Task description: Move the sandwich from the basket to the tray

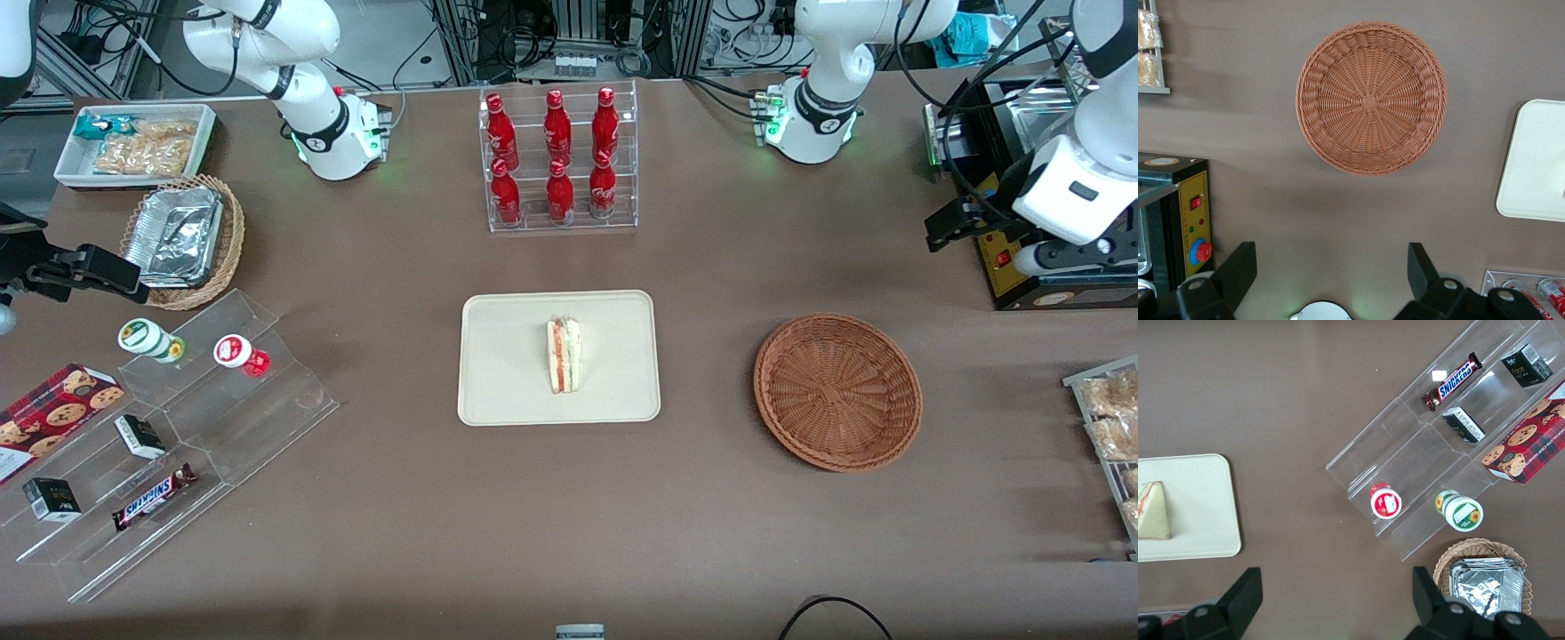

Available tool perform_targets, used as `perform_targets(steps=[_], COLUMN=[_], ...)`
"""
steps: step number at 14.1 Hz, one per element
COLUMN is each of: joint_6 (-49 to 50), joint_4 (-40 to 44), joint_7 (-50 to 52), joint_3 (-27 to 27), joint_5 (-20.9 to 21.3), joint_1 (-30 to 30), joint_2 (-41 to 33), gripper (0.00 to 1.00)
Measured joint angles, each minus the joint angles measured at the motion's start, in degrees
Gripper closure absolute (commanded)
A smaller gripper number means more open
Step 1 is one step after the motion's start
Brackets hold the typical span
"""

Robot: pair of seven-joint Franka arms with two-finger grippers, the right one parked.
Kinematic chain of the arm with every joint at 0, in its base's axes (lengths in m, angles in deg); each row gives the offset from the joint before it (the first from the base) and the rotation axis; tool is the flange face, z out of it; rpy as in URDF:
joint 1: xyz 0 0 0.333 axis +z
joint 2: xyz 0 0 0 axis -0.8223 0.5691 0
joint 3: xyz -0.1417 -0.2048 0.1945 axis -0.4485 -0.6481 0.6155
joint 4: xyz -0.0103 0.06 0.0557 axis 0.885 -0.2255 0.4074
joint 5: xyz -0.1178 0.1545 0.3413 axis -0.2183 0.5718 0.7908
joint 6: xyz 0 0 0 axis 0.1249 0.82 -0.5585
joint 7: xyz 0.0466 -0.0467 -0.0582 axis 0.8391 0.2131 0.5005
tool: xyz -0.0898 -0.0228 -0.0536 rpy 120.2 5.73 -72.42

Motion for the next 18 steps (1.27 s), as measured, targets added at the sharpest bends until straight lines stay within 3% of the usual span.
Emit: perform_targets(steps=[8,13,18], joint_6=[-0.09,-0.15,-0.06], joint_4=[1.42,8.81,9.81], joint_7=[-3.52,-3.58,-3.78], joint_3=[2.27,1.72,0.64], joint_5=[-0.16,-0.19,-0.24], joint_1=[0.90,0.71,0.65], joint_2=[0.35,6.16,7.61], gripper=[0.00,0.00,0.00])
